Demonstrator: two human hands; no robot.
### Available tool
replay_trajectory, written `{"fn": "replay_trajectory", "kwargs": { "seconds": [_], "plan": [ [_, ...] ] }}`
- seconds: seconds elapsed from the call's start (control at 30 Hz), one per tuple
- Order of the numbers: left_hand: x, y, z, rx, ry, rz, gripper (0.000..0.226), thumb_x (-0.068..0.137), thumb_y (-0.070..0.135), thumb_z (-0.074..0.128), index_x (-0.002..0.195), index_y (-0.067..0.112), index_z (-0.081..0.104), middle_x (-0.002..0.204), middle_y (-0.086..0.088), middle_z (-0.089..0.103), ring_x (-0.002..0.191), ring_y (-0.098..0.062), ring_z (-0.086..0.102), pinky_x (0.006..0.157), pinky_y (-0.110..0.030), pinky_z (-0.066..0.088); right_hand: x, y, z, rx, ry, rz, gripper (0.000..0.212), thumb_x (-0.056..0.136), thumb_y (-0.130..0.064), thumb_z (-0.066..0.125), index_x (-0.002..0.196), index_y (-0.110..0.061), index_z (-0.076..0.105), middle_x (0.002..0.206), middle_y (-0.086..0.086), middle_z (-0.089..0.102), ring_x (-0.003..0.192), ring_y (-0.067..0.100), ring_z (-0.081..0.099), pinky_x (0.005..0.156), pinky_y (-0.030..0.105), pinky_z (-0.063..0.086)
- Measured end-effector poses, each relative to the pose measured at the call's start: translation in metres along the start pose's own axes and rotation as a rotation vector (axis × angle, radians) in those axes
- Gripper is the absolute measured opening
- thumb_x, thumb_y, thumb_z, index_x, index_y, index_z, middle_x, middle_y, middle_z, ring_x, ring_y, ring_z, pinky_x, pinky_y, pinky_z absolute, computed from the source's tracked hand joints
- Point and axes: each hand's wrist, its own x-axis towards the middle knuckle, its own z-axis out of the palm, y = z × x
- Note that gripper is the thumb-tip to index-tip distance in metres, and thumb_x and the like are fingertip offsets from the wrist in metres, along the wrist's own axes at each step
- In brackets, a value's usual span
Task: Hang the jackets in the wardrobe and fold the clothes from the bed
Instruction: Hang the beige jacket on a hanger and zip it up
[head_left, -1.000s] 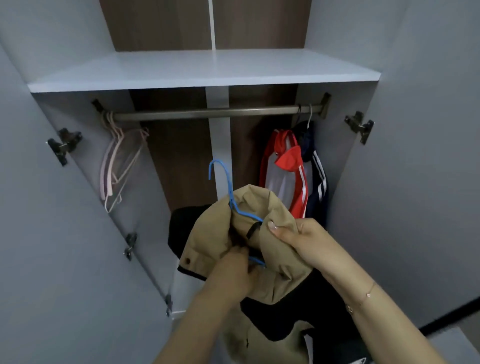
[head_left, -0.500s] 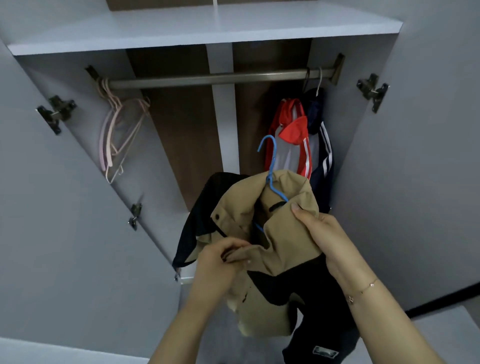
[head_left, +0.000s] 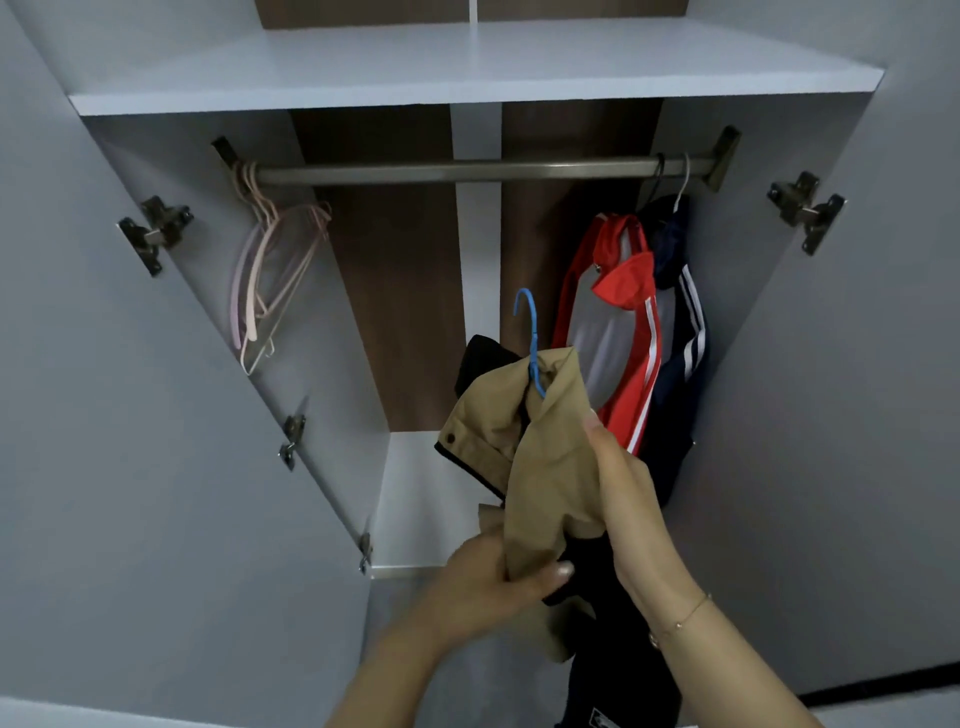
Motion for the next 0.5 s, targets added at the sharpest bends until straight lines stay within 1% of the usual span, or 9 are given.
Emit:
{"fn": "replay_trajectory", "kwargs": {
  "seconds": [0.03, 0.07, 0.13, 0.2, 0.27, 0.33, 0.4, 0.43, 0.5],
  "plan": [
    [0.005, 0.002, 0.006, -0.023, 0.121, 0.089, 0.008, 0.086, 0.046, 0.068, 0.084, 0.041, 0.061, 0.088, 0.014, 0.068, 0.087, -0.003, 0.064, 0.078, -0.026, 0.052, 0.002, -0.001, 0.004, 0.022, 0.025, 0.029, 0.074, 0.057, -0.082, 0.056, 0.099, -0.023, 0.073, 0.102, 0.005, 0.073, 0.098, 0.025, 0.068, 0.095, 0.047, 0.051],
    [0.011, 0.003, 0.008, -0.061, 0.242, 0.153, 0.017, 0.087, 0.031, 0.07, 0.079, 0.041, 0.059, 0.081, 0.012, 0.066, 0.081, -0.005, 0.064, 0.072, -0.026, 0.05, 0.003, -0.003, 0.007, 0.05, 0.038, 0.041, 0.071, 0.063, -0.077, 0.058, 0.106, -0.022, 0.071, 0.107, 0.005, 0.072, 0.1, 0.025, 0.067, 0.097, 0.047, 0.051],
    [0.018, 0.006, -0.001, -0.171, 0.4, 0.217, 0.031, 0.086, 0.012, 0.07, 0.076, 0.04, 0.06, 0.076, 0.008, 0.066, 0.073, -0.006, 0.062, 0.066, -0.019, 0.047, 0.008, -0.008, 0.009, 0.042, 0.032, -0.032, 0.047, 0.08, -0.06, 0.06, 0.104, -0.022, 0.071, 0.107, 0.003, 0.072, 0.102, 0.025, 0.067, 0.097, 0.049, 0.051],
    [0.027, 0.009, -0.021, -0.271, 0.481, 0.263, 0.032, 0.083, 0.005, 0.071, 0.079, 0.036, 0.064, 0.076, 0.009, 0.067, 0.071, -0.004, 0.062, 0.064, -0.018, 0.052, 0.015, -0.012, 0.01, -0.081, 0.051, -0.139, 0.031, 0.092, -0.049, 0.055, 0.1, -0.024, 0.072, 0.1, 0.002, 0.073, 0.101, 0.024, 0.066, 0.095, 0.05, 0.051],
    [0.037, 0.01, -0.045, -0.305, 0.564, 0.275, 0.025, 0.083, 0.007, 0.073, 0.089, 0.03, 0.066, 0.082, 0.012, 0.069, 0.073, -0.001, 0.061, 0.066, -0.014, 0.05, 0.021, -0.015, 0.012, -0.145, 0.108, -0.196, 0.026, 0.097, -0.04, 0.052, 0.107, -0.022, 0.069, 0.1, 0.003, 0.072, 0.102, 0.024, 0.065, 0.095, 0.049, 0.051],
    [0.049, 0.016, -0.068, -0.348, 0.548, 0.271, 0.023, 0.086, 0.007, 0.071, 0.098, 0.026, 0.066, 0.09, 0.009, 0.069, 0.08, -0.002, 0.062, 0.072, -0.014, 0.048, 0.028, -0.017, 0.017, -0.117, 0.127, -0.22, 0.018, 0.099, -0.029, 0.052, 0.104, -0.02, 0.068, 0.1, 0.006, 0.072, 0.098, 0.022, 0.067, 0.092, 0.045, 0.053],
    [0.06, 0.026, -0.087, -0.368, 0.49, 0.274, 0.02, 0.089, 0.008, 0.067, 0.098, 0.026, 0.067, 0.095, 0.007, 0.07, 0.085, -0.003, 0.063, 0.076, -0.016, 0.049, 0.033, -0.019, 0.023, -0.093, 0.132, -0.238, 0.014, 0.1, -0.021, 0.053, 0.096, -0.026, 0.065, 0.097, 0.003, 0.072, 0.093, 0.017, 0.068, 0.088, 0.038, 0.055],
    [0.065, 0.032, -0.096, -0.365, 0.474, 0.288, 0.019, 0.09, 0.008, 0.066, 0.096, 0.025, 0.069, 0.096, 0.007, 0.07, 0.088, -0.004, 0.064, 0.078, -0.017, 0.05, 0.037, -0.019, 0.026, -0.091, 0.14, -0.244, 0.015, 0.1, -0.019, 0.053, 0.095, -0.027, 0.065, 0.096, 0.002, 0.072, 0.092, 0.016, 0.068, 0.087, 0.037, 0.056],
    [0.077, 0.044, -0.109, -0.378, 0.46, 0.315, 0.017, 0.091, 0.007, 0.064, 0.096, 0.022, 0.07, 0.096, 0.006, 0.071, 0.09, -0.006, 0.064, 0.078, -0.015, 0.05, 0.047, -0.019, 0.033, -0.104, 0.156, -0.229, 0.012, 0.099, -0.019, 0.054, 0.096, -0.021, 0.065, 0.093, 0.005, 0.071, 0.09, 0.02, 0.068, 0.088, 0.043, 0.056]
  ]
}}
